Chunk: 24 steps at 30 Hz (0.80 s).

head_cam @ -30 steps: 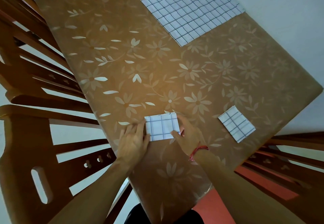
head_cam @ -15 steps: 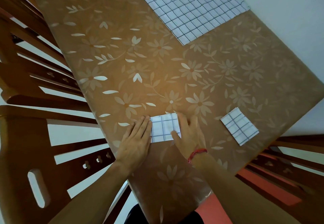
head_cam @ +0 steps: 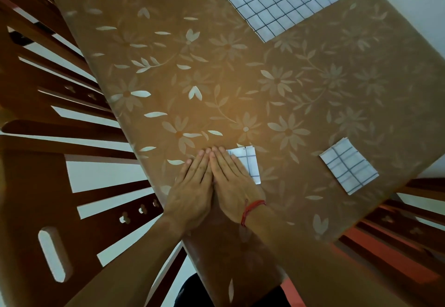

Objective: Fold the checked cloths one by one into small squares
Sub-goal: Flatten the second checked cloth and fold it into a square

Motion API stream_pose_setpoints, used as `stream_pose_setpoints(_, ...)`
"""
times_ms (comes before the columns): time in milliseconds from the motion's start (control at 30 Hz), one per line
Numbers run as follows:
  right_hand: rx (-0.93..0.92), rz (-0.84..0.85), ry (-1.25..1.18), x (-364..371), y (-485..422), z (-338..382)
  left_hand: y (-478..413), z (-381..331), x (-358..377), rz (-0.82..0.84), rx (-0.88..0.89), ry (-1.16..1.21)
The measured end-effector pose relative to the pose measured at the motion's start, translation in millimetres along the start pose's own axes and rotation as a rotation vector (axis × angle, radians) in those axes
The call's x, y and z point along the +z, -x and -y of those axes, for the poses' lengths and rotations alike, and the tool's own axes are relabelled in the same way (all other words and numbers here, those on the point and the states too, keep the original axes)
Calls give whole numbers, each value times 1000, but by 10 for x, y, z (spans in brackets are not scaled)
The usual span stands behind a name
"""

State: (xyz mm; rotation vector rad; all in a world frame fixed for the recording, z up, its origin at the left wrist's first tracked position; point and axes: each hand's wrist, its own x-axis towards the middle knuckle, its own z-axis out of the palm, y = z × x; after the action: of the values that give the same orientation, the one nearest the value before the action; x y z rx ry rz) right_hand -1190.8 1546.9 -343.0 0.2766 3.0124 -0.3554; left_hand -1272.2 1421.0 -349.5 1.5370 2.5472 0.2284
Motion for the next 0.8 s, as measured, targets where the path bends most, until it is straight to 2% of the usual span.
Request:
stream_pose_setpoints(167, 17, 21, 83, 18, 5, -52, -21, 1, 9, -6, 0, -19)
stream_pose_setpoints(533, 73, 86, 99, -176, 248, -520, -13, -12, -42, -4, -22, -28)
stream_pose_setpoints(800, 47, 146, 152, -263, 279, -629, -10, -30, -98, 28, -37, -11)
